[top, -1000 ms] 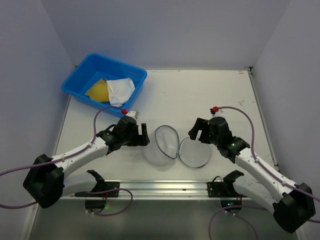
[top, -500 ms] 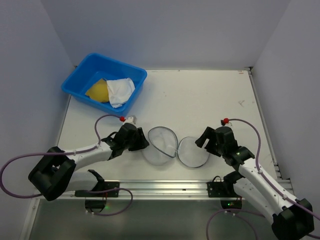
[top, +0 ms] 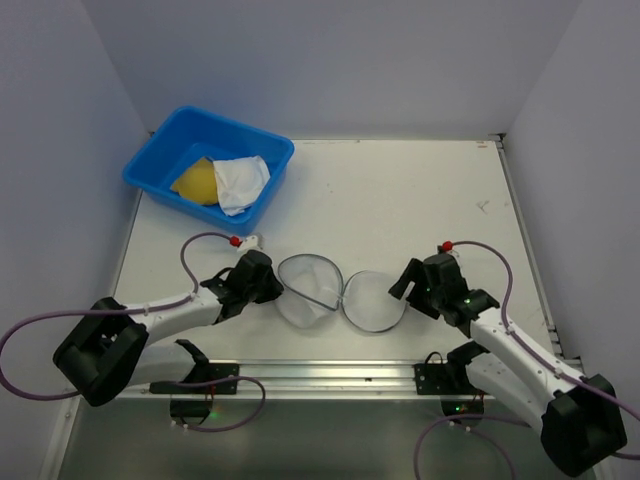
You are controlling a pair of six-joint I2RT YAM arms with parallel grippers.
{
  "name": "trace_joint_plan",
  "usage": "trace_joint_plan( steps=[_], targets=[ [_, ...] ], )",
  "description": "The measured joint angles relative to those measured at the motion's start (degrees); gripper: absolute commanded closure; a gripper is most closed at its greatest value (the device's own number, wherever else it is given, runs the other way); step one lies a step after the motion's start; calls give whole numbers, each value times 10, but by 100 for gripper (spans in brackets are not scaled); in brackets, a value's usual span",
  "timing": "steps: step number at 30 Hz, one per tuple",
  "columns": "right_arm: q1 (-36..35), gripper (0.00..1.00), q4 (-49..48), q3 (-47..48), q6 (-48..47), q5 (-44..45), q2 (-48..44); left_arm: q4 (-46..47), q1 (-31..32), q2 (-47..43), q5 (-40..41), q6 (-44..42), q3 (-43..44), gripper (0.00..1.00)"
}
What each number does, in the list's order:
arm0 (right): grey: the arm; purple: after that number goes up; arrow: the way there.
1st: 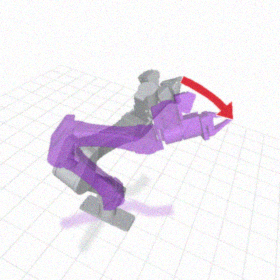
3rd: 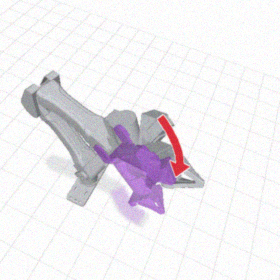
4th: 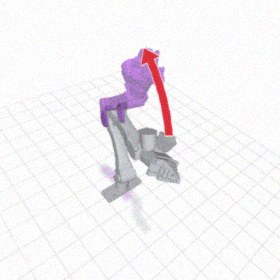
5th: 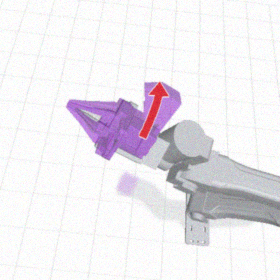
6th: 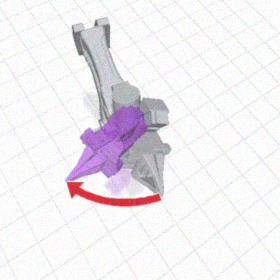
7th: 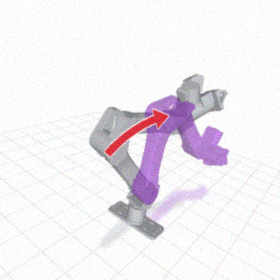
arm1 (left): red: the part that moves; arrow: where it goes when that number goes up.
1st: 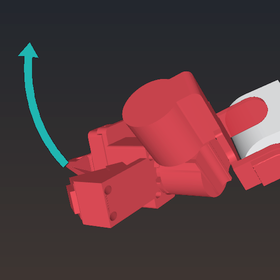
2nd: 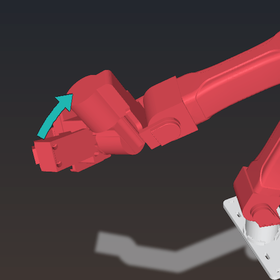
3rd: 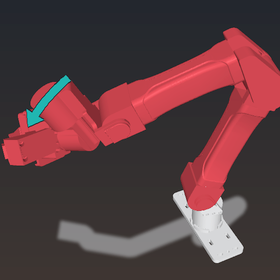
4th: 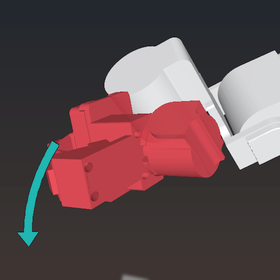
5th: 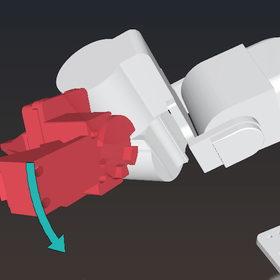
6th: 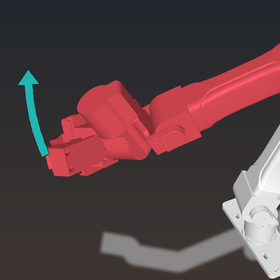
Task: Unzip the laundry bag and remove the bra
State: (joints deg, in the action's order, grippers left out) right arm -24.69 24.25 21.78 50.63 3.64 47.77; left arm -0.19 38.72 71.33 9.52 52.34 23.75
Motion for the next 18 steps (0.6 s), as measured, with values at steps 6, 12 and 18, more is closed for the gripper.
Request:
trace_joint_plan(
  steps=[6,12,18],
  targets=[
    [0,34,-43,-4,0,-20,69,-39,0,-27,29,-5,0,97],
    [0,73,-83,3,-6,-42,118,-42,0,-31,29,-16,0,98],
    [0,100,-52,16,-28,-26,108,-40,1,-24,22,-34,13,100]
  ],
)
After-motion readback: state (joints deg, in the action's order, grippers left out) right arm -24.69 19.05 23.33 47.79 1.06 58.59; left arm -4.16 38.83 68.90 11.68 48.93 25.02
